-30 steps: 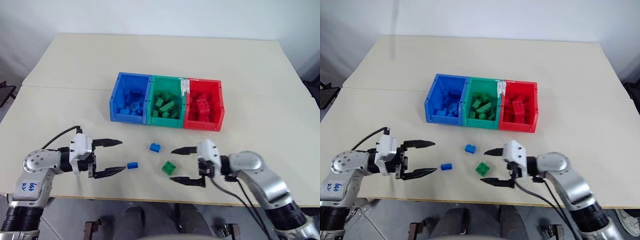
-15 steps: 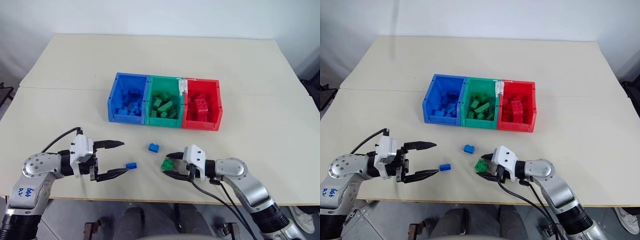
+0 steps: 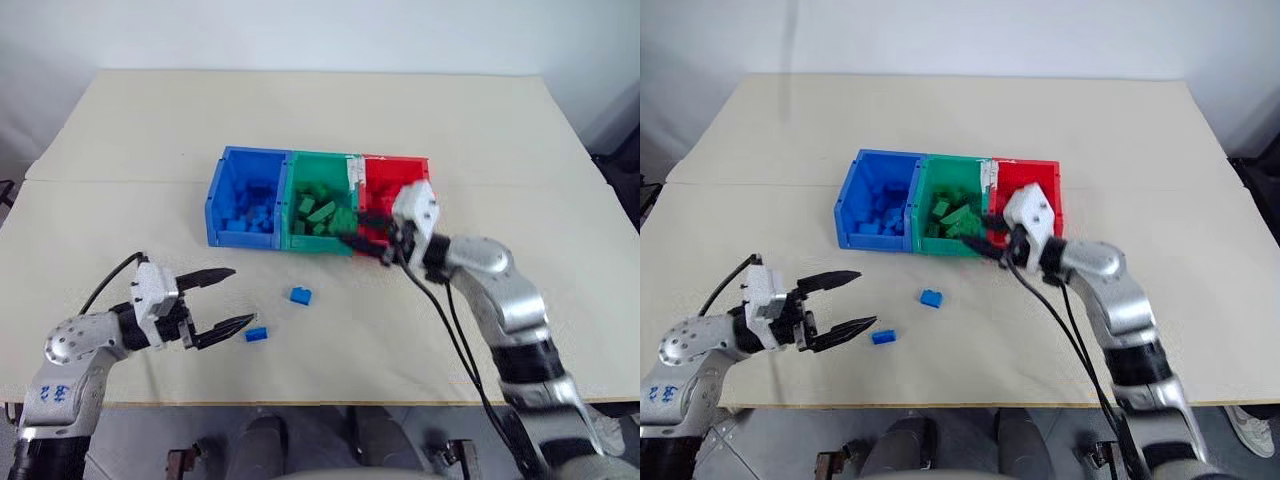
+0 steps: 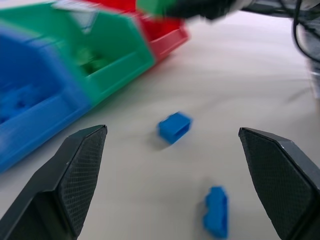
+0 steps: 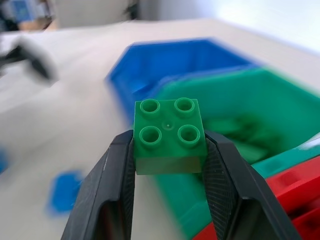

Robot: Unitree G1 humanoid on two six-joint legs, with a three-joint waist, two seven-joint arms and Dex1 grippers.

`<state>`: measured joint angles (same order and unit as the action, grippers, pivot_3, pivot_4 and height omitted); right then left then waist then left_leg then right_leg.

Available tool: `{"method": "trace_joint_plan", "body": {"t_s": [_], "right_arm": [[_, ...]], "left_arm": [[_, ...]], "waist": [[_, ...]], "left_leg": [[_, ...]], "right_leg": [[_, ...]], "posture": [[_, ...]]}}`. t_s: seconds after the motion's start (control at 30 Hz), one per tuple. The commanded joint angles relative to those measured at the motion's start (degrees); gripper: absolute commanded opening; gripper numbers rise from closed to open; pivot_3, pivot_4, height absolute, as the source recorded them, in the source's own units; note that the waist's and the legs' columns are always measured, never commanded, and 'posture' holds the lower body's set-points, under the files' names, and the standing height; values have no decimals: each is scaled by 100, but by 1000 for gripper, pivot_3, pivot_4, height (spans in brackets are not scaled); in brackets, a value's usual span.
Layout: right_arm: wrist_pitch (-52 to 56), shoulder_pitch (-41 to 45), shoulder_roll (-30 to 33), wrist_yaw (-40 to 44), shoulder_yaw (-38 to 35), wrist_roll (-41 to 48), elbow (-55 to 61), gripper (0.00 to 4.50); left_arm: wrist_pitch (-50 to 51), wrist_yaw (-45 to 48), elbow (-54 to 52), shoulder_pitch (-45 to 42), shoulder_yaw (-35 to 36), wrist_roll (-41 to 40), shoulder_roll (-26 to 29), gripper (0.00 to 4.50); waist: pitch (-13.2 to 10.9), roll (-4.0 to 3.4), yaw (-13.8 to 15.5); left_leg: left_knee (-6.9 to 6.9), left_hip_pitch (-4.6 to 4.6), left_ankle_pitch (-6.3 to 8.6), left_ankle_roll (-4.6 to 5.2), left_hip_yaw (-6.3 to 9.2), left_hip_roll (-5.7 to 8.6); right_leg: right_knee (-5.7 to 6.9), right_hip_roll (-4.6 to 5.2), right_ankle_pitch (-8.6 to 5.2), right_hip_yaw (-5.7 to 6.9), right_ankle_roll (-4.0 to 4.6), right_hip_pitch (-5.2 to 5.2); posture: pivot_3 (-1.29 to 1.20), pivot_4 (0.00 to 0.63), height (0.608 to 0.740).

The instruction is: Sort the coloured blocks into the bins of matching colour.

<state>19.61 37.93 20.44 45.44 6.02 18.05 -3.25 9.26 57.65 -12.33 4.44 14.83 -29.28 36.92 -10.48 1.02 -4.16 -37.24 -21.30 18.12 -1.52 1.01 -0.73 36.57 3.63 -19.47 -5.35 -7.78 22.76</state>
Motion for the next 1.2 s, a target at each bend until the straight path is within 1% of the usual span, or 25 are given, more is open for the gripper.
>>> {"method": "trace_joint_plan", "body": {"t_s": [0.03, 0.13, 0.2, 0.27, 0.43, 0.53, 0.6, 0.67, 0.73, 0.8, 0.87, 0.93, 1.0, 1.03, 1.2], "right_arm": [[-429, 745, -208, -433, -175, -302, -820, 1471], [-648, 983, -293, -421, -143, -416, -1228, 1471], [-769, 1103, -345, -355, -112, -475, -1426, 2190], [-835, 1154, -353, -231, -69, -512, -1521, 2760], [-756, 964, -214, 177, -92, -367, -1213, 4425], [-673, 548, 80, 716, -245, -3, -597, 4469], [-688, 17, 492, 1177, -471, 332, -49, 4469], [-850, -699, 991, 1658, -852, 635, 305, 4469], [-936, -1221, 1326, 2033, -1123, 895, 476, 4469], [-1497, -1841, 1695, 2562, -1429, 927, 429, 4469], [-1772, -2120, 1846, 2755, -1602, 968, 389, 4469], [-1589, -2590, 2111, 2964, -2114, 1342, 404, 4469], [-1606, -3100, 2311, 3188, -2501, 1557, 537, 4469], [-1570, -3325, 2414, 3282, -2556, 1588, 635, 4469], [-2221, -3916, 2430, 3504, -2623, 1371, 651, 4469]], "left_arm": [[-176, -171, -54, 236, 176, 54, -77, 4500], [-195, -280, -121, 275, 168, 58, -106, 4500], [-207, -358, -158, 291, 157, 54, -130, 4500], [-228, -401, -198, 326, 144, 49, -138, 4500], [-242, -433, -209, 314, 124, 26, -106, 4500], [-251, -386, -205, 220, 99, -30, -84, 4500], [-232, -352, -185, 101, 71, -66, -64, 4500], [-199, -283, -74, -50, 4, -64, -30, 4500], [-151, -211, 19, -134, -34, -63, 6, 4500], [-124, -116, 144, -226, -51, -49, 63, 4500], [-144, -85, 245, -286, -31, -13, 93, 4500], [-241, 57, 630, -382, 82, 56, 238, 4500], [-417, 272, 1052, -462, 201, 137, 418, 4500], [-468, 350, 1186, -496, 248, 129, 485, 4500], [-602, 665, 1468, -629, 351, 93, 719, 4500]], "waist": [[0, 0, -24], [1, 2, 34], [1, 2, 40], [1, 2, 35], [1, 2, 4], [1, 2, 5], [1, 2, 68], [1, 2, 131], [1, 2, 180], [1, 1, 210], [0, 0, 187], [0, 0, 150], [0, 0, 178], [0, 0, 182], [0, 1, 154]], "left_leg": [[1, -2, 0, 0, 3, -1], [5, -8, -1, -1, 15, -6], [5, -13, 0, -1, 12, -5], [2, -17, 1, 1, 5, -1], [6, -25, 1, 1, -1, -4], [6, -29, 1, 1, -2, -5], [6, -30, 2, 3, -2, -5], [2, -34, 5, 9, 0, -2], [0, -35, 10, 17, 2, 4], [-3, -34, 10, 18, -3, 8], [1, -22, 11, 18, -7, 3], [1, -8, 11, 18, -18, -4], [2, 1, 9, 15, -12, -6], [3, 6, 9, 14, -11, -12], [-2, 16, 9, 14, -13, -8]], "right_leg": [[-1, 1, 0, 2, 0, 4], [-2, 5, -5, 35, 10, 6], [3, 9, -5, 38, 10, 6], [8, 15, -5, 38, 9, 8], [9, 15, -5, 46, 10, 24], [13, 15, -5, 49, 10, 31], [10, 17, -5, 54, 10, 30], [5, 22, -5, 59, 9, 27], [-7, 28, -5, 66, 9, 17], [-12, 30, -3, 61, 6, 15], [-35, 22, -3, 58, 6, 6], [-26, 10, -3, 44, 6, 2], [-16, 1, -4, 47, 7, -4], [-17, -2, -4, 47, 8, -9], [-15, 7, -3, 44, 7, -22]], "posture": [[0, 150, 740], [0, 150, 740], [0, 150, 740], [0, 150, 740], [0, 150, 740], [0, 150, 740], [0, 150, 740], [0, 150, 740], [0, 150, 740], [0, 150, 740], [0, 150, 740], [0, 150, 740], [0, 150, 740], [0, 150, 740], [0, 150, 740]]}}
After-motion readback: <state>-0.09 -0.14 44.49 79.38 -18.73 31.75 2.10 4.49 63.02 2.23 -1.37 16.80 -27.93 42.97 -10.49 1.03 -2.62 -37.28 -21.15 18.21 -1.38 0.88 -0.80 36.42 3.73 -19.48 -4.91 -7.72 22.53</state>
